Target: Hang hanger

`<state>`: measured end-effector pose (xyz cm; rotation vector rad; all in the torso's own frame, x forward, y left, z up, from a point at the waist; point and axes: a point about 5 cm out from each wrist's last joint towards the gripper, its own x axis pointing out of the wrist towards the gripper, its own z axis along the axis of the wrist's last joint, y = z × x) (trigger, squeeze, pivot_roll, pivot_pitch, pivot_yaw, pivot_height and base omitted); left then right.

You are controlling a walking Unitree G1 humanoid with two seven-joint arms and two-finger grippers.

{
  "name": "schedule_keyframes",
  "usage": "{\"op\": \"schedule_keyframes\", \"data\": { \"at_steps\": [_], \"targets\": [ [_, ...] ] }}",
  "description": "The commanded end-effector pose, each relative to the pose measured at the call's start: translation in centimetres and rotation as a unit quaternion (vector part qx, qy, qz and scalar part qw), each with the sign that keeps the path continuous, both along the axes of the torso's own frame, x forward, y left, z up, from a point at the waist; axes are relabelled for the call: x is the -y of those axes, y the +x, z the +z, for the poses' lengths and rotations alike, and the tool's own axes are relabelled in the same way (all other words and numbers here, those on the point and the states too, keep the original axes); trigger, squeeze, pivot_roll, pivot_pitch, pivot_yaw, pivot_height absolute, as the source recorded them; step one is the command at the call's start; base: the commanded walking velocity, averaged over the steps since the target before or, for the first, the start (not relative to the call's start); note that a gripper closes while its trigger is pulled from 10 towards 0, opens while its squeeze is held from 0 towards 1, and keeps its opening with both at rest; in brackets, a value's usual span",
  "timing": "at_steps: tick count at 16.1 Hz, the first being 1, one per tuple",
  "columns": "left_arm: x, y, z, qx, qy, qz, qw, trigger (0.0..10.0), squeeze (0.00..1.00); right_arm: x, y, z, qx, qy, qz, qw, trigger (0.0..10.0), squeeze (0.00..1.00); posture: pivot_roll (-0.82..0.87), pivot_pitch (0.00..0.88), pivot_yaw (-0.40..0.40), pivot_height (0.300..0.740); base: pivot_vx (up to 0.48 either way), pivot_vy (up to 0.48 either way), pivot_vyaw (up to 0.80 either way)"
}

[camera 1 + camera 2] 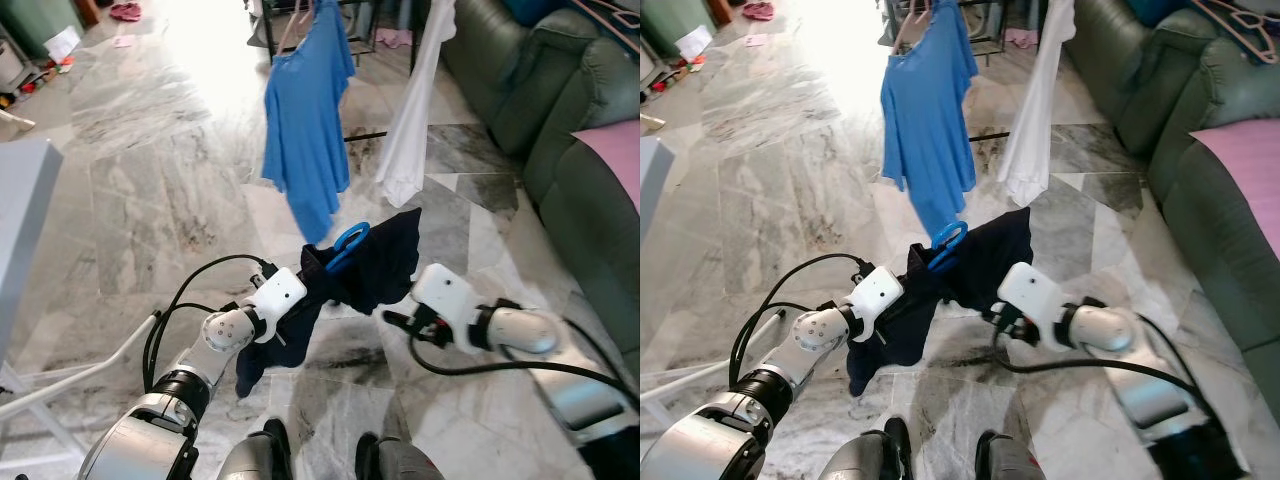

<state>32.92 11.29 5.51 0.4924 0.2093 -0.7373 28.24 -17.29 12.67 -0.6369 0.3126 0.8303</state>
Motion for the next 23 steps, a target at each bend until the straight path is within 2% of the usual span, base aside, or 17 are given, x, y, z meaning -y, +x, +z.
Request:
{"op": "schedule_keyframes", "data": {
  "at_steps": [1,4,5,8,9,10,11,14,16,19,21,23],
  "targets": [
    [-0.3,0.0,0.1,0.008,0.004,0.0,1.0,0.0,0.0,0.4,-0.4,-0.5,-0.006,-0.009,0.001,1.0,10.0,1.0,-0.19,0.215,0.042,0.74,0.0,0.0,0.0],
    [-0.6,-0.1,0.0,0.01,0.011,-0.006,1.0,0.0,0.0,1.1,-1.0,-0.7,-0.016,-0.011,0.007,1.0,10.0,1.0,-0.19,0.214,0.043,0.74,0.0,0.0,0.0],
    [-0.7,-0.2,0.1,0.013,0.012,-0.02,1.0,0.0,0.0,1.4,-1.3,-0.3,-0.011,-0.007,0.017,1.0,10.0,1.0,-0.19,0.214,0.043,0.74,0.0,0.0,0.0],
    [-0.6,-0.5,0.3,0.021,0.016,-0.059,0.998,0.0,0.0,2.9,-1.8,0.2,0.005,-0.032,0.047,0.998,10.0,1.0,-0.19,0.217,0.046,0.74,0.0,0.0,0.0],
    [-0.6,-1.0,0.3,0.024,0.022,-0.105,0.994,0.0,0.0,4.6,-1.9,0.8,0.013,-0.059,0.047,0.997,10.0,1.0,-0.2,0.224,0.044,0.74,0.0,0.0,0.0],
    [-0.6,-1.2,0.2,0.022,0.021,-0.119,0.992,0.0,0.0,5.1,-1.8,0.9,0.017,-0.07,0.045,0.996,10.0,1.0,-0.2,0.224,0.044,0.74,0.0,0.0,0.0],
    [-1.0,-1.5,0.1,0.022,0.038,-0.138,0.989,0.0,0.0,5.3,-2.0,0.9,0.012,-0.074,0.053,0.996,10.0,1.0,-0.2,0.224,0.044,0.74,0.0,0.0,0.0],
    [-2.2,-1.5,0.6,0.026,0.061,-0.173,0.983,0.0,0.0,5.0,-2.5,0.2,0.003,-0.079,0.097,0.992,10.0,1.0,-0.2,0.226,0.044,0.74,0.0,0.0,0.0],
    [-2.5,-1.5,0.7,0.026,0.068,-0.179,0.981,0.0,0.0,4.8,-2.4,0.3,0.002,-0.07,0.105,0.992,10.0,1.0,-0.2,0.227,0.046,0.74,0.0,0.0,0.0],
    [-3.0,-1.8,0.9,0.02,0.083,-0.214,0.973,0.0,0.0,4.3,-1.6,0.8,0.012,-0.074,0.13,0.989,10.0,1.0,-0.2,0.227,0.046,0.74,0.0,0.0,0.0],
    [-3.1,-2.1,0.5,0.017,0.097,-0.226,0.969,0.0,0.0,3.7,-1.0,1.8,0.028,-0.052,0.139,0.989,10.0,1.0,-0.19,0.223,0.041,0.74,0.0,0.0,0.0],
    [-2.9,-2.3,0.4,0.019,0.091,-0.23,0.969,0.0,0.0,4.0,-0.3,2.2,0.037,-0.053,0.134,0.989,10.0,1.0,-0.19,0.224,0.039,0.74,0.0,0.0,0.0]
  ]
}}
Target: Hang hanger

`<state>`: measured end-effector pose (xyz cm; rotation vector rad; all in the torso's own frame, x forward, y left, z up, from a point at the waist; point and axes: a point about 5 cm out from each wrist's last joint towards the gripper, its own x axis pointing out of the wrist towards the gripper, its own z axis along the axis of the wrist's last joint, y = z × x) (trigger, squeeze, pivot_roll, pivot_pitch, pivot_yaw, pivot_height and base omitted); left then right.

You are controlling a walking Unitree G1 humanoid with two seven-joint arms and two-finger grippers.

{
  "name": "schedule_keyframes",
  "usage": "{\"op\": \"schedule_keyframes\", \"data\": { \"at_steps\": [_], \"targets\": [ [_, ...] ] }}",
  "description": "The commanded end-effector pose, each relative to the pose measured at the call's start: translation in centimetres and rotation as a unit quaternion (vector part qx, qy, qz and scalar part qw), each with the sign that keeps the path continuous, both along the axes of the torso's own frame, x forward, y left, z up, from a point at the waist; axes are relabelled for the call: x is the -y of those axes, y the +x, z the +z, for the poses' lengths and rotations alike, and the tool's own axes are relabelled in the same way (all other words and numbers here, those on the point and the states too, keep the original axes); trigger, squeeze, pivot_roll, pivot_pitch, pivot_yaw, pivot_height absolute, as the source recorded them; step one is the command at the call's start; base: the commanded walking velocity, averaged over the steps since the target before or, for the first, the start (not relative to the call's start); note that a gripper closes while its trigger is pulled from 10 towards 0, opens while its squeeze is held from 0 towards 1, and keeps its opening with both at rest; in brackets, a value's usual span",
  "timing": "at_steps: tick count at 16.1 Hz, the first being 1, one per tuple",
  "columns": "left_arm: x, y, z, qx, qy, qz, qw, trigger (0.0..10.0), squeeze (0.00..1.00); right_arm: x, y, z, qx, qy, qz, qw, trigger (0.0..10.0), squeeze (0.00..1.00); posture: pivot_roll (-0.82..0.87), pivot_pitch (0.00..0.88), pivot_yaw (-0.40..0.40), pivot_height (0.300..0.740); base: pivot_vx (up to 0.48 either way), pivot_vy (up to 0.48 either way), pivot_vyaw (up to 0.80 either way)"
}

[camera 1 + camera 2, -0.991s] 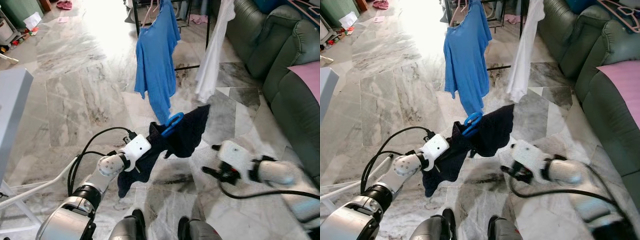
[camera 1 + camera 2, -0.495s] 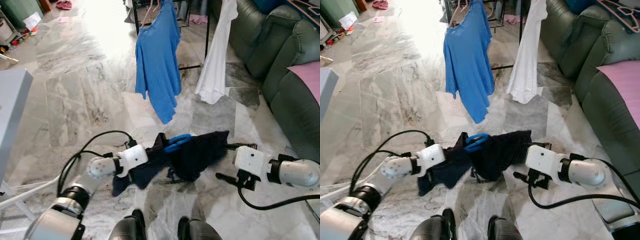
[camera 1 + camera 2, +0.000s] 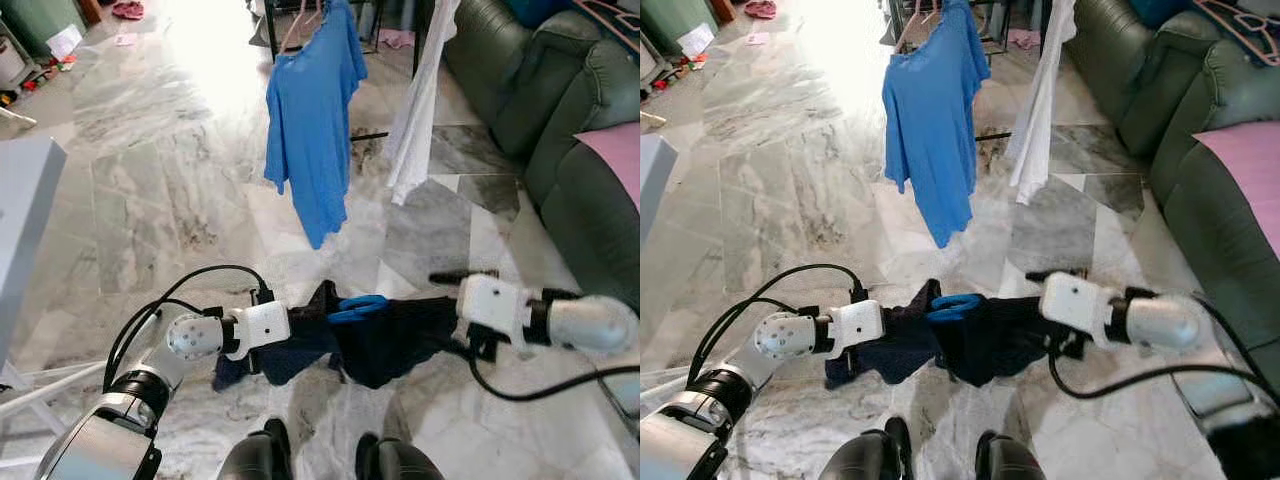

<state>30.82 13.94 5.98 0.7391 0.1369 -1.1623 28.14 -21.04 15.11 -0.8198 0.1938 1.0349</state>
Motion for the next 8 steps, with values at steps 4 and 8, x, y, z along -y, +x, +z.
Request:
{"op": "schedule_keyframes", "data": {
  "at_steps": [4,8],
  "targets": [
    [1.0,-0.2,0.7,0.018,-0.029,-0.031,0.999,0.0,0.0,0.9,-0.2,-1.6,-0.065,0.008,-0.003,0.998,10.0,0.71,-0.18,0.231,0.037,0.74,0.0,0.0,0.0],
    [2.3,-0.1,1.4,0.035,-0.042,-0.063,0.997,0.0,0.0,0.8,-0.7,-3.5,-0.126,0.008,0.008,0.992,10.0,0.0,-0.18,0.231,0.037,0.74,0.0,0.0,0.0]
  ]
}}
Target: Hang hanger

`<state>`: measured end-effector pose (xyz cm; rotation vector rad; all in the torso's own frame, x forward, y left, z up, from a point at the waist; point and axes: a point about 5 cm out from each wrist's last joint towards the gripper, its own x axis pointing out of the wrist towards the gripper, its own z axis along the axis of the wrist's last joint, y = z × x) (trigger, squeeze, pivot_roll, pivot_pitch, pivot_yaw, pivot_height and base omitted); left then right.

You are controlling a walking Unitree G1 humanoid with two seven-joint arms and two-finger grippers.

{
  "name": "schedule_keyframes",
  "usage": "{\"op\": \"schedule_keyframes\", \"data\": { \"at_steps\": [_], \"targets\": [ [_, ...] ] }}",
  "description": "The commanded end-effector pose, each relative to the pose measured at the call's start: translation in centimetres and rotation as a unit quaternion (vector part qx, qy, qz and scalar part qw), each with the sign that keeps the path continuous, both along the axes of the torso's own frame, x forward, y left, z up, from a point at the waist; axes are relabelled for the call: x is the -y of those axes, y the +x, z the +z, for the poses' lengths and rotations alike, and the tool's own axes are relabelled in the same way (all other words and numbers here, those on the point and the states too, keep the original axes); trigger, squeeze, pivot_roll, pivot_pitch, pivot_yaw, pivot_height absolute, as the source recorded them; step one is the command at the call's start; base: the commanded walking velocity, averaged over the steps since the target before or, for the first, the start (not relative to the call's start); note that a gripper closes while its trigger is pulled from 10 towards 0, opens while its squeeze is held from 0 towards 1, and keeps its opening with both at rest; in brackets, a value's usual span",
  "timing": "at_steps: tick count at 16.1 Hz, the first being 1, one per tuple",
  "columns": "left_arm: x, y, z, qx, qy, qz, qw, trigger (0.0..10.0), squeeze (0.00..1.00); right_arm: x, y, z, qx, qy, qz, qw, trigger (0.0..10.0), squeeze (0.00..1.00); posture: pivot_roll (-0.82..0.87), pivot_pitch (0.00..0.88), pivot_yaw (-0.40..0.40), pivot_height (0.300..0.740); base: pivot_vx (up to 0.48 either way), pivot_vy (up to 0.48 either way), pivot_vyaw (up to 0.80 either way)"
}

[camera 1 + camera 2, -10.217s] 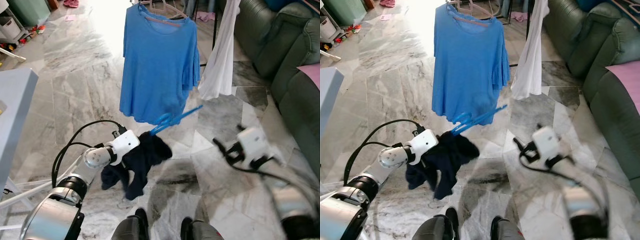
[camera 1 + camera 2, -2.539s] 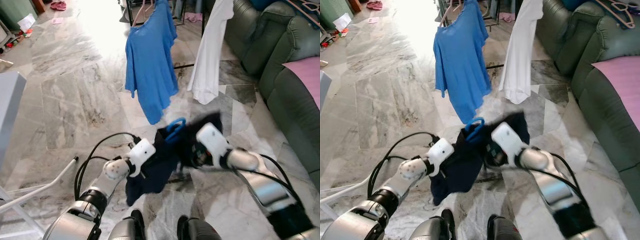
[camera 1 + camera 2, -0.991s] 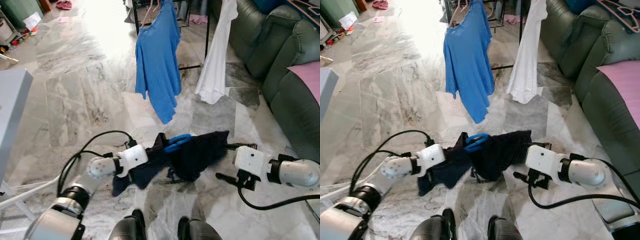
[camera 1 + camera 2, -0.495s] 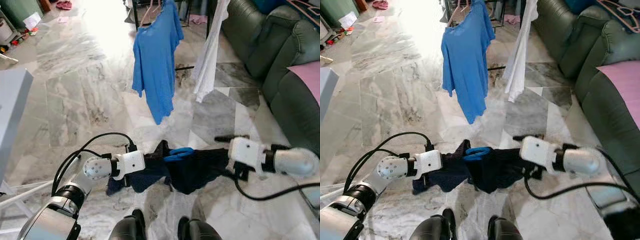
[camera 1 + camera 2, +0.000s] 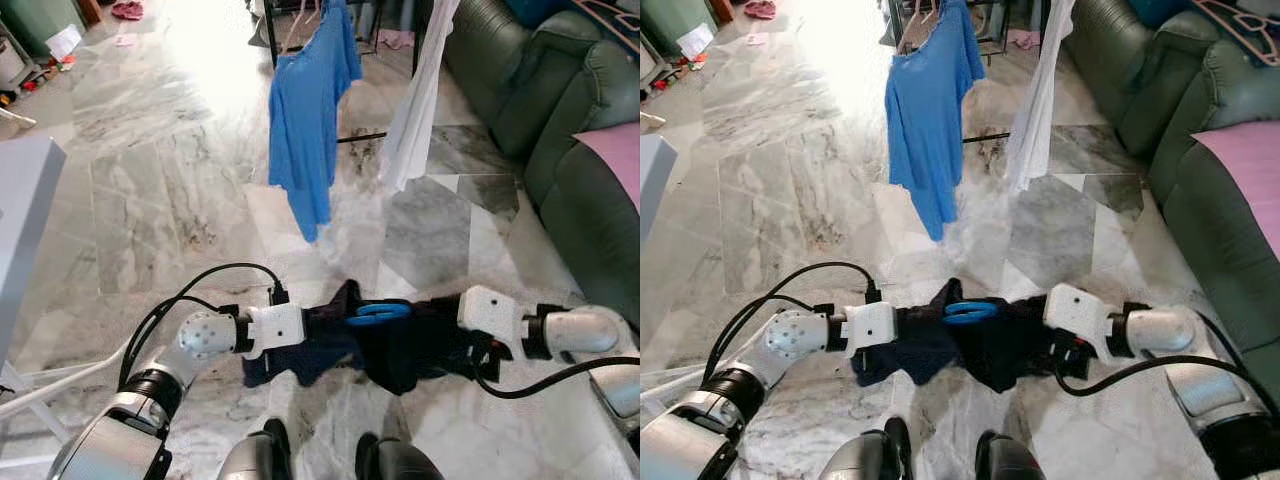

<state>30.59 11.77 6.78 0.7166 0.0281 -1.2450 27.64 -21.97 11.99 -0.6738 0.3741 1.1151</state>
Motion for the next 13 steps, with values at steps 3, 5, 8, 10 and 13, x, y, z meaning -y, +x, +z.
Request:
{"op": "schedule_keyframes", "data": {
  "at_steps": [3,5,8,10,13],
  "targets": [
    [0.5,0.0,0.8,0.016,-0.018,-0.027,0.999,0.0,0.0,-0.1,-0.1,-0.7,-0.023,-0.016,0.024,0.999,10.0,0.0,-0.18,0.23,0.044,0.74,0.0,0.0,0.0],
    [0.8,-0.4,0.7,0.014,-0.018,-0.044,0.999,0.0,0.0,-0.4,0.1,-0.4,-0.026,-0.011,0.03,0.999,10.0,0.0,-0.18,0.231,0.044,0.74,0.0,0.0,0.0],
    [1.1,-0.7,0.6,0.012,-0.018,-0.06,0.998,0.0,0.0,-0.7,0.6,-0.6,-0.024,-0.013,0.036,0.999,0.0,0.0,-0.18,0.232,0.045,0.74,0.0,0.0,0.0],
    [1.2,-1.0,0.3,0.008,-0.015,-0.07,0.997,0.0,0.0,-1.0,1.3,-0.4,-0.018,-0.018,0.041,0.999,0.0,0.0,-0.18,0.234,0.047,0.74,0.0,0.0,0.0],
    [1.2,-1.2,0.1,-0.006,-0.013,-0.078,0.997,0.0,0.0,-1.2,1.4,-0.6,-0.033,-0.036,0.058,0.997,0.0,0.0,-0.17,0.235,0.051,0.74,0.0,0.0,0.0]
  ]
}}
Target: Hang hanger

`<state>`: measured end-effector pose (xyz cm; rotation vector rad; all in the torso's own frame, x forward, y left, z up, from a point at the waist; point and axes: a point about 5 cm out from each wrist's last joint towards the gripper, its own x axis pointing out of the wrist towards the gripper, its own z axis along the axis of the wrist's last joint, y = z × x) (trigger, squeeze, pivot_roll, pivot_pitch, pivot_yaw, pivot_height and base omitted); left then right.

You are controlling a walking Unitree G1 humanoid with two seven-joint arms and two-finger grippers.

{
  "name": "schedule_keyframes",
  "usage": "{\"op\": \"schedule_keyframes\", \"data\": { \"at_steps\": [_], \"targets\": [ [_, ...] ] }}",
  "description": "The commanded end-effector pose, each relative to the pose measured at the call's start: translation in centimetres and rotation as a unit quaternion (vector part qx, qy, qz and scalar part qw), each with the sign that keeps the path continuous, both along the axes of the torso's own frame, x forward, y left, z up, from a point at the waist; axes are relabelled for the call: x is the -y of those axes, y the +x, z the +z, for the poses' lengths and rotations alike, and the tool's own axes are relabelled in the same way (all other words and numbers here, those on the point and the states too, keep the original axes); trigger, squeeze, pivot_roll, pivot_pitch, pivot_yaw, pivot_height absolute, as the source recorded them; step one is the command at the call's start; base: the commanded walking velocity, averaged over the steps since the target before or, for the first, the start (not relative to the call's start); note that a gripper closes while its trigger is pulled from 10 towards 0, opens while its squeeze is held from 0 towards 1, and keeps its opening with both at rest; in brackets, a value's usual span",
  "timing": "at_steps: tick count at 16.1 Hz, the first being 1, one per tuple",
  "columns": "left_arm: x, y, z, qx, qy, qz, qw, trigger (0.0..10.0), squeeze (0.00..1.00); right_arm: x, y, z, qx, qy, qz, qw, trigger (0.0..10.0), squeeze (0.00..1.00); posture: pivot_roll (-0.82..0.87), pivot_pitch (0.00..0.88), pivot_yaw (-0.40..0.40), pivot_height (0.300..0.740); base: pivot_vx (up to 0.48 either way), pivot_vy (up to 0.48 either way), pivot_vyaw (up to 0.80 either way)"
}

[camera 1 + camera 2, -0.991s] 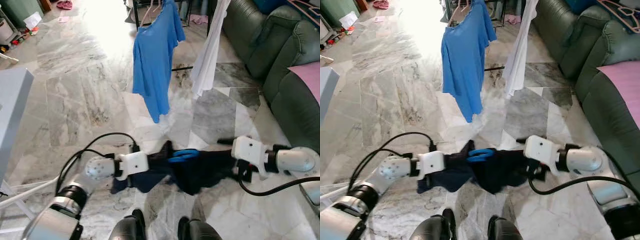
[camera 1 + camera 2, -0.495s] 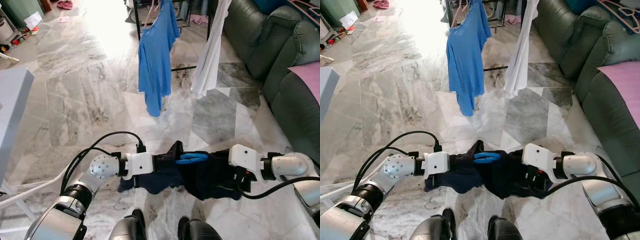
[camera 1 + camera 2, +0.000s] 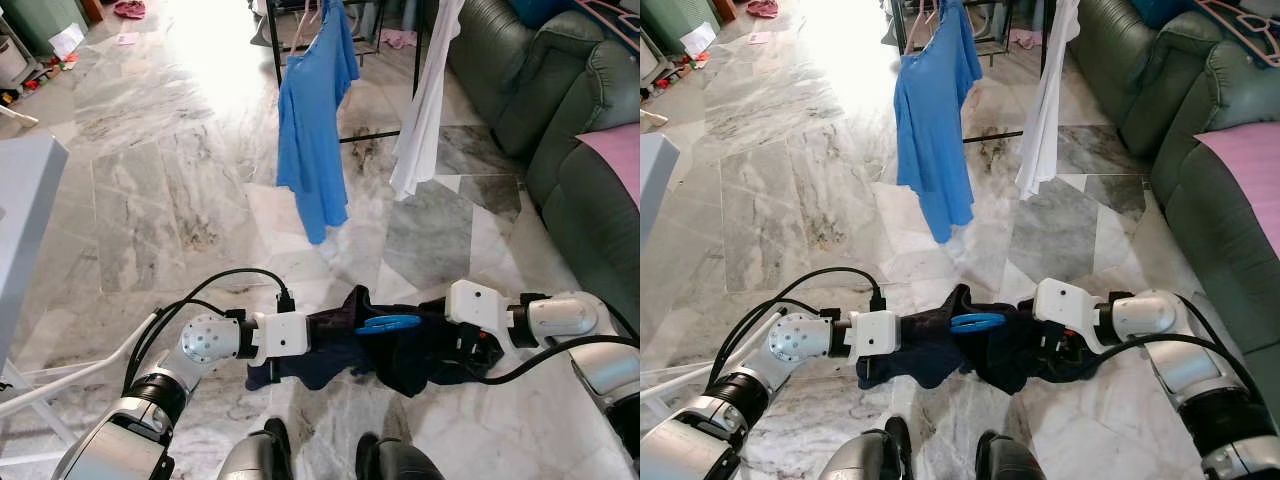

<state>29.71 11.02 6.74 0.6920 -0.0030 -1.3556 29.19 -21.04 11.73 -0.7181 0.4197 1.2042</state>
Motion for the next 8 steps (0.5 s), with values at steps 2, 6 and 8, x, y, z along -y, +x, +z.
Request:
{"op": "schedule_keyframes", "data": {
  "at_steps": [2,6,8],
  "targets": [
    [0.49,-0.39,0.16,0.008,-0.004,-0.026,1.0,0.0,0.0,-0.06,-0.09,-0.38,-0.015,-0.017,0.019,1.0,0.0,0.0,-0.17,0.235,0.051,0.74,0.0,0.0,0.0],
    [0.56,-0.59,-0.02,0.006,-0.005,-0.028,1.0,0.0,0.0,0.03,-0.08,-0.22,-0.034,-0.044,0.037,0.998,0.0,0.0,-0.17,0.235,0.049,0.74,0.0,0.0,0.0],
    [0.53,-0.61,-0.14,0.007,-0.002,-0.025,1.0,0.0,0.0,-0.5,0.13,0.41,-0.017,-0.037,0.043,0.998,0.0,0.0,-0.17,0.236,0.048,0.74,0.0,0.0,0.0]
  ]
}}
